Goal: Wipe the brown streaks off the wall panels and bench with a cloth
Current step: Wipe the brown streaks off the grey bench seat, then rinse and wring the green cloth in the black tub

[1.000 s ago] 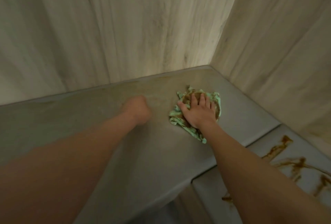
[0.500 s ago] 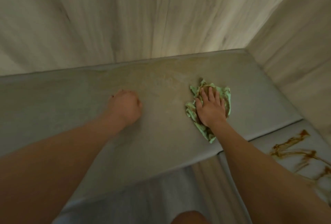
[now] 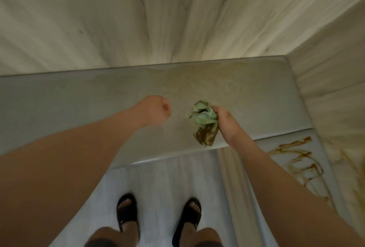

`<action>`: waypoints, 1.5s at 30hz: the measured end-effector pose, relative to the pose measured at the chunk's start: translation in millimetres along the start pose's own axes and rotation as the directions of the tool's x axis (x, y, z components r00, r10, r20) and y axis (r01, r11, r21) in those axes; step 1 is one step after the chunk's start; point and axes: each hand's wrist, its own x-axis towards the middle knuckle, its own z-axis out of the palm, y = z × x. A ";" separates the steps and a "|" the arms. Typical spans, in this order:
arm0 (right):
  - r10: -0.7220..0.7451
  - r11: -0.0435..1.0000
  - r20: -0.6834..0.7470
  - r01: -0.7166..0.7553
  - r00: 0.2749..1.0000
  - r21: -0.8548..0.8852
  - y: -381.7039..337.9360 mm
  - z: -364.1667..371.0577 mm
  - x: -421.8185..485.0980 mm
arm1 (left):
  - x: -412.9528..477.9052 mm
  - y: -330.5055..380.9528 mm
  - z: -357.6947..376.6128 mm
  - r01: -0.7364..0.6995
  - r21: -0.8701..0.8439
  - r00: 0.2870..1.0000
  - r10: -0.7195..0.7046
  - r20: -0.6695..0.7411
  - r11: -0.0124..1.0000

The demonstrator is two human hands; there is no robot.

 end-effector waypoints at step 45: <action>-0.046 0.836 0.776 0.450 0.629 -0.315 79.5 290.8 -547.1 | -816.9 -19.5 164.4 0.373 -0.854 0.268 -0.923 -0.275 0.363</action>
